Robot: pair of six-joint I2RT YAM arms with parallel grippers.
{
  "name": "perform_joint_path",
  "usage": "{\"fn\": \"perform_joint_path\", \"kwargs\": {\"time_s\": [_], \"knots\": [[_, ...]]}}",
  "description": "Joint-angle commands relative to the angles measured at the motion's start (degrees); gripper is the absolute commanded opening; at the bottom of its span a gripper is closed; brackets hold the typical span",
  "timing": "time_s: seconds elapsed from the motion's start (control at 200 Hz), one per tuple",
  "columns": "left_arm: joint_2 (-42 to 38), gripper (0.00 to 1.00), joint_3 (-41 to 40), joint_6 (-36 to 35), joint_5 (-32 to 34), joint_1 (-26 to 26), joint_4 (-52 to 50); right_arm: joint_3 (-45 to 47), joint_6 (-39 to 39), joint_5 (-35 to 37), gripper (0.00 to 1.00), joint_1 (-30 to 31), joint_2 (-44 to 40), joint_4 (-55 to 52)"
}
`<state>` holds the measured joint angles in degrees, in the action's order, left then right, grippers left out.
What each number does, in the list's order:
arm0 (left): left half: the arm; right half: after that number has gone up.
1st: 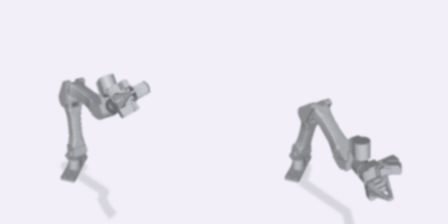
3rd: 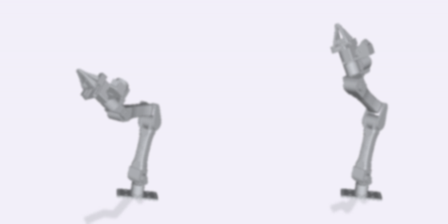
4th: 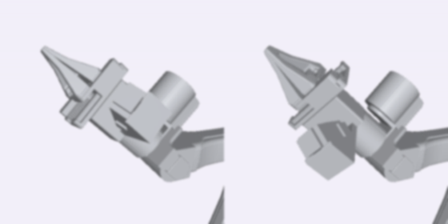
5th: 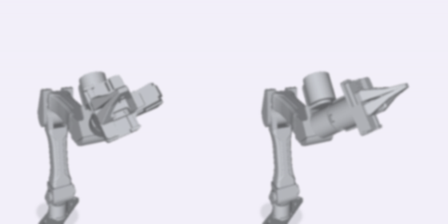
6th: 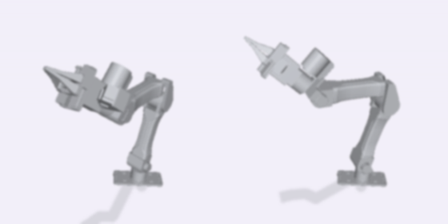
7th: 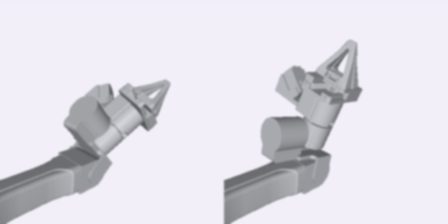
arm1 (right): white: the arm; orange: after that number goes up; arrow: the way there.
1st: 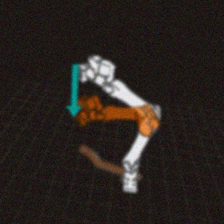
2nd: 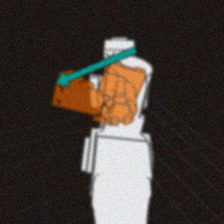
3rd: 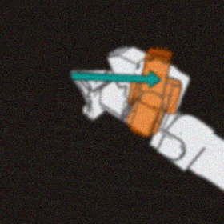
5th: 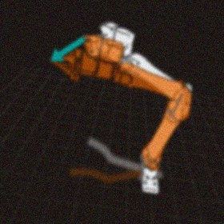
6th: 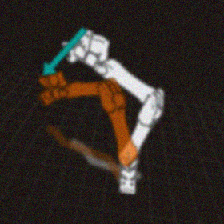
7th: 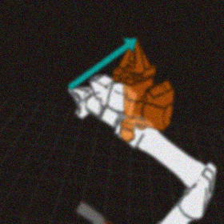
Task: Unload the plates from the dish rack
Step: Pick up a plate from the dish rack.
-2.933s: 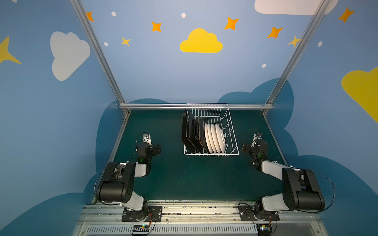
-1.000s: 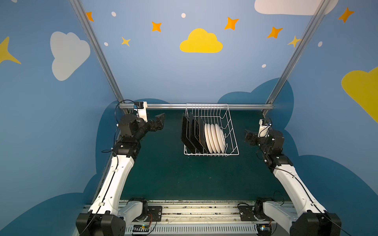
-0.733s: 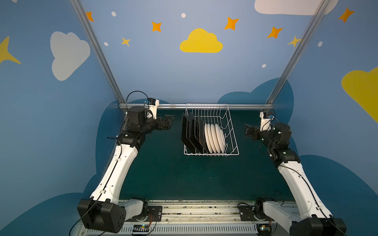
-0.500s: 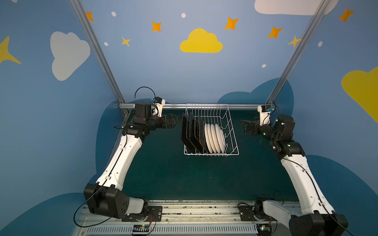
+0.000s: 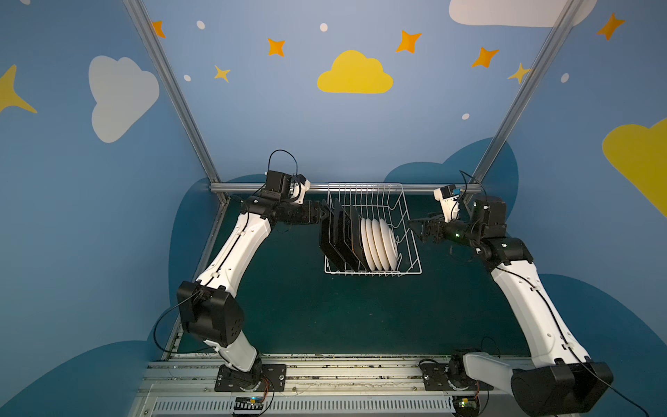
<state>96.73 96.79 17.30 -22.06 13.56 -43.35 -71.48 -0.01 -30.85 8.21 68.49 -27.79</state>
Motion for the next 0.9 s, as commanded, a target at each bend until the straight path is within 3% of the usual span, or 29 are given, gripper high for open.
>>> {"fn": "perform_joint_path", "kwargs": {"time_s": [0.0,0.891], "knots": [[2.46,0.72,3.61,0.5,1.86,0.17,-6.77,-0.89,0.06,-1.48,0.98,0.88,0.32,-1.3],[15.0,0.53,13.7,0.6,5.13,3.84,-13.88,-0.06,-1.12,-1.02,0.98,4.0,1.32,1.44]]}}
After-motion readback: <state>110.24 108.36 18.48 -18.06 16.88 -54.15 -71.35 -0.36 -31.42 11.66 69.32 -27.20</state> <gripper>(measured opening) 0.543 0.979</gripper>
